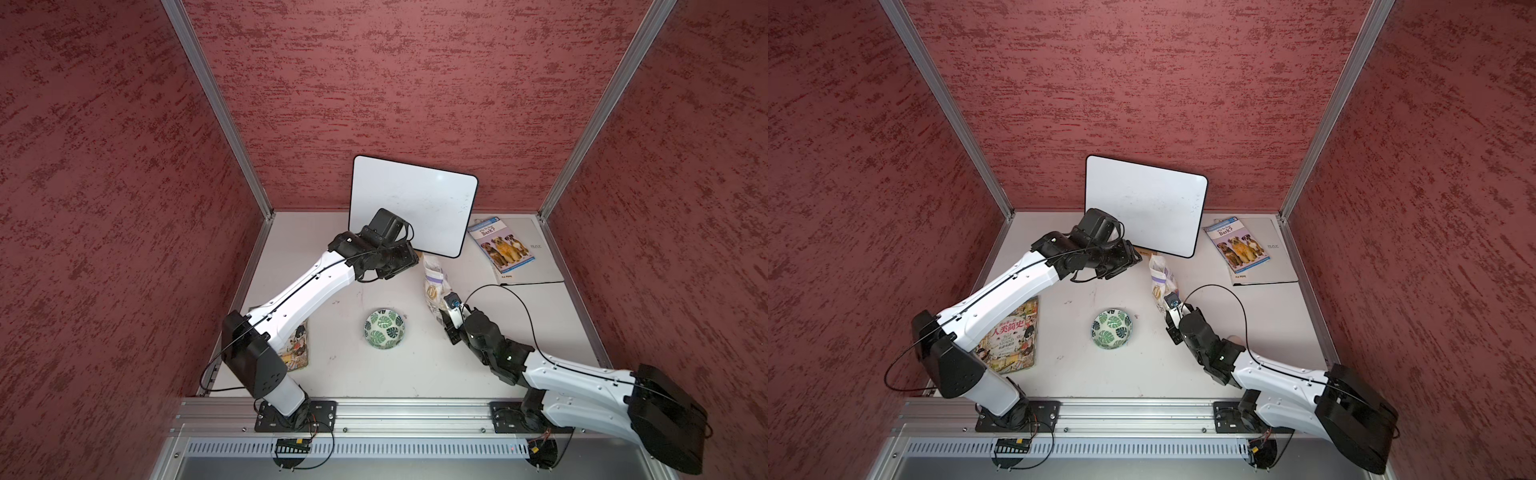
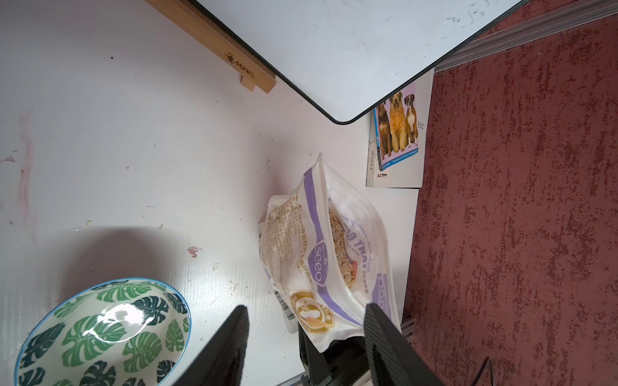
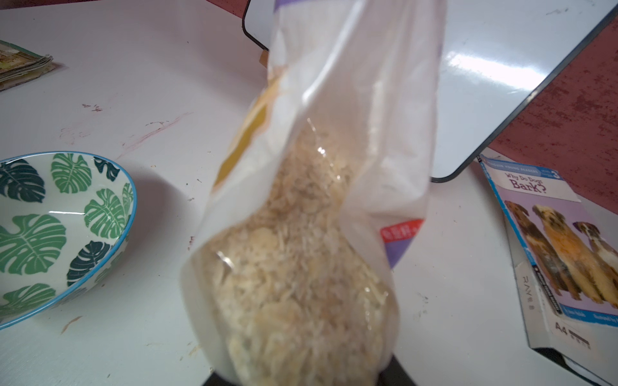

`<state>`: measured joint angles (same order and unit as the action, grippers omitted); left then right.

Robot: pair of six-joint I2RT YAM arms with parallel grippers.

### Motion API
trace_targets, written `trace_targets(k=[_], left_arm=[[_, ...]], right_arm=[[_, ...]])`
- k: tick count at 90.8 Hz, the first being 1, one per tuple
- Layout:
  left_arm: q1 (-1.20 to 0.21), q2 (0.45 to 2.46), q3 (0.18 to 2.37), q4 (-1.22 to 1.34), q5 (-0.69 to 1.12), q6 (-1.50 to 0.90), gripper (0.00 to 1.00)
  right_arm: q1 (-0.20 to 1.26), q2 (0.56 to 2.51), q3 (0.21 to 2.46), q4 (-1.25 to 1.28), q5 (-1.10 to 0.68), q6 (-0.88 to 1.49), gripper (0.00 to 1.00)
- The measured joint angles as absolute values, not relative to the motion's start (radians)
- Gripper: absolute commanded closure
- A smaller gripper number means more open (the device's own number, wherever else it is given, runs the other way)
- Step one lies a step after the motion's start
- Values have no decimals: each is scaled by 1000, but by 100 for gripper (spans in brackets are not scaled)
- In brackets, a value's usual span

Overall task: Pour the oats into the breakfast bowl
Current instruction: Pick up the oats bag from the center of the board.

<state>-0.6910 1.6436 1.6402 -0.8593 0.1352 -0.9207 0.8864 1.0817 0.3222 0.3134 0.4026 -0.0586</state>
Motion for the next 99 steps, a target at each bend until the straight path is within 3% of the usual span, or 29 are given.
trace_targets(k=[28,84,99], left_arm=[[-743,1892,1910,-980,133,-950,47],[-748,1817,1834,-1035,84,-1042,57],[-748,1837,1835,-1026,99,-1044,66]], right_arm=[[888,1098,320,339,402,-57,100],[889,1121,320,369,400,-57,100],[889,1121,320,370,397,-57,100]])
